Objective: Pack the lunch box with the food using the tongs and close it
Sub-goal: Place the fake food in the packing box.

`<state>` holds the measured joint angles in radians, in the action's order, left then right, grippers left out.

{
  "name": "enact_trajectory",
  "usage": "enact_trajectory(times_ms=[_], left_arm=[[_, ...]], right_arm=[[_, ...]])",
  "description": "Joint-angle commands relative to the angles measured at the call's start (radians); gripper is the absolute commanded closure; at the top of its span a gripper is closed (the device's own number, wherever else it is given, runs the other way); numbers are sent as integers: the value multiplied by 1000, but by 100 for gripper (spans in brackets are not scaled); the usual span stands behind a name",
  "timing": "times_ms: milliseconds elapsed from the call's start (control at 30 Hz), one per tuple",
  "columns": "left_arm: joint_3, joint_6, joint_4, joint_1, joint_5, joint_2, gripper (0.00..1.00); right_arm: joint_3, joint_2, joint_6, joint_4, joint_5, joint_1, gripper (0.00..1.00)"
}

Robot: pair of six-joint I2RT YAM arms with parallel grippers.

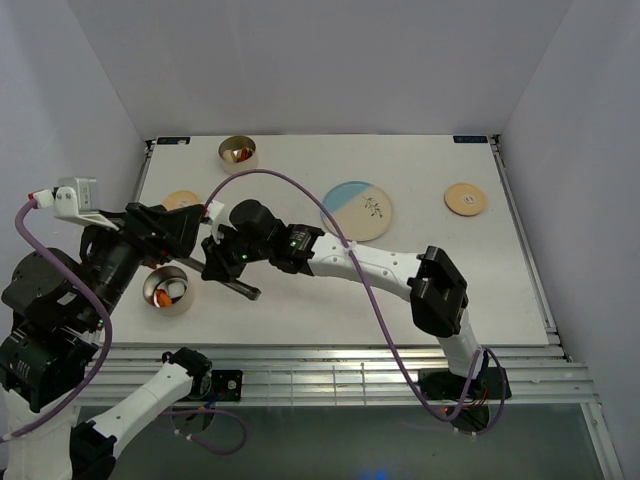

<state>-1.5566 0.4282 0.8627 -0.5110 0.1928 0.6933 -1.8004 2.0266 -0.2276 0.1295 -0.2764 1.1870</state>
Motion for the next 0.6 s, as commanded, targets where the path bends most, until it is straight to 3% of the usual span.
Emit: enact_trajectory(times_ms=[0,200,567], left_arm=[[-54,-28,35,-3,-9,2,2],[-141,-51,108,-3,66,-32,2],[-169,-63,162,-15,140,-98,2]], right_arm=[[-85,66,8,-62,3,6,92],[-145,133,-10,-62,22,5,92],[-126,196,-49,-54,-24,-9,92]])
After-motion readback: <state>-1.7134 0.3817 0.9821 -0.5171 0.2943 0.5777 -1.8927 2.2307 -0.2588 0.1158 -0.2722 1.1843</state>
